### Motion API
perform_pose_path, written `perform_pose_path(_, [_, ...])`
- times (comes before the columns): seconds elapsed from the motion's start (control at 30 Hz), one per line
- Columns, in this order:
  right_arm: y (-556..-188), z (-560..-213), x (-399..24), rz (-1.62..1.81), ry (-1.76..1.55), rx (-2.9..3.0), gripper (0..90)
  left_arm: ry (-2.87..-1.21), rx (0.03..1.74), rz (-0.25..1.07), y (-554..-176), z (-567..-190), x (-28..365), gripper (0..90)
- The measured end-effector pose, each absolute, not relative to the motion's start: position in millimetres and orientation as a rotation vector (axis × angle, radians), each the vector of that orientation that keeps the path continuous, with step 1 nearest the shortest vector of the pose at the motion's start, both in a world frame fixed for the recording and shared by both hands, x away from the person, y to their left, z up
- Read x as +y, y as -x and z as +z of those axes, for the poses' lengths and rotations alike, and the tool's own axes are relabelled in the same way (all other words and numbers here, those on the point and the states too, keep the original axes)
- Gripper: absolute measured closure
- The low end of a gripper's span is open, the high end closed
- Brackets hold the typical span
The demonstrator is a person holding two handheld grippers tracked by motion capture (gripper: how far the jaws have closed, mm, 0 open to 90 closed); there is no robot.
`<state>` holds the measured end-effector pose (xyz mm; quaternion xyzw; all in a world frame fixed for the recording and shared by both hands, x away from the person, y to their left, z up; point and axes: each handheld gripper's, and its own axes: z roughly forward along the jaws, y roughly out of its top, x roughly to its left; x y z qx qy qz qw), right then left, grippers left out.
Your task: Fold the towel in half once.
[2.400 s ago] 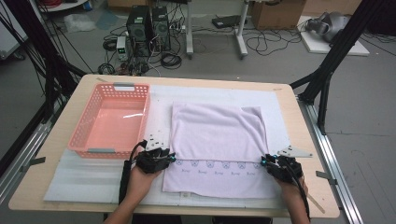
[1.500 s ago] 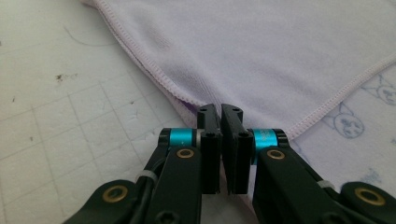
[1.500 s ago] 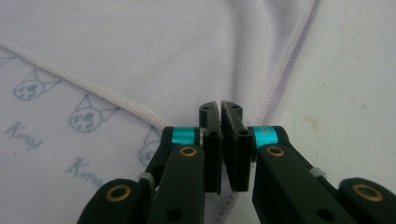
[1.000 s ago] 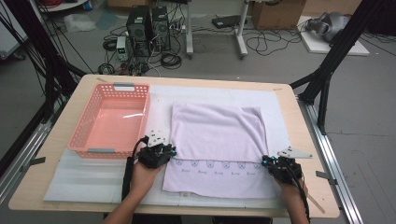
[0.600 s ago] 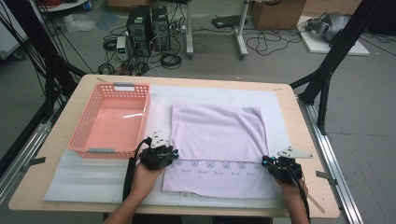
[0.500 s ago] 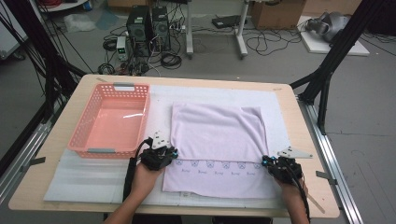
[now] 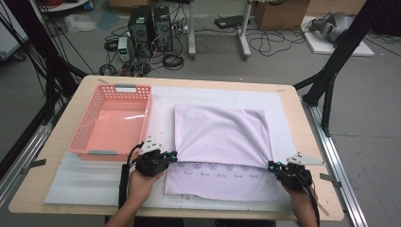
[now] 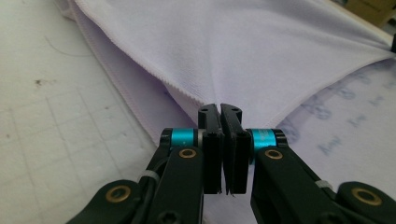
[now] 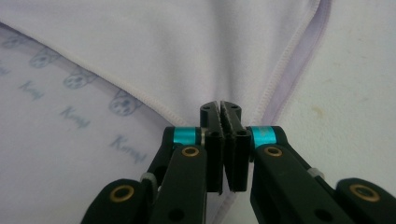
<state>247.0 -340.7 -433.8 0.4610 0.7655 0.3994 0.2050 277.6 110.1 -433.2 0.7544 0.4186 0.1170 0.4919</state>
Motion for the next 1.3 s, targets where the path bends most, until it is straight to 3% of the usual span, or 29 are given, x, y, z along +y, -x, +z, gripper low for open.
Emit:
perform_pose_path(0.77, [-150.8,-415.4,-344.8,1.141,-1.222,2.241,87.7,-1.940,0.886,0.139,-199.4,-434.0,131.0,86.7])
perform_pose_path(0.8, [-149.5,-416.1,-344.4,1.124,-1.210,2.253,86.7,-1.939,0.894,0.144,-201.1,-435.4,130.9,85.4])
perform_pose_path(0.87, [-151.8,-419.0,-342.6,1.093,-1.210,2.251,73.5,-1.923,0.944,0.176,-208.3,-435.7,130.4,65.9])
perform_pose_path(0.9, [-154.3,-419.8,-342.8,1.098,-1.226,2.233,72.2,-1.905,0.950,0.188,-211.4,-434.0,130.7,62.2])
perform_pose_path(1.07, [-169.7,-419.9,-350.4,1.117,-1.289,2.132,68.4,-1.846,0.958,0.241,-225.5,-425.2,131.2,52.7])
perform_pose_path(1.3, [-201.7,-433.9,-346.9,1.057,-1.364,2.140,65.0,-1.798,0.935,0.243,-229.2,-414.7,131.5,50.6])
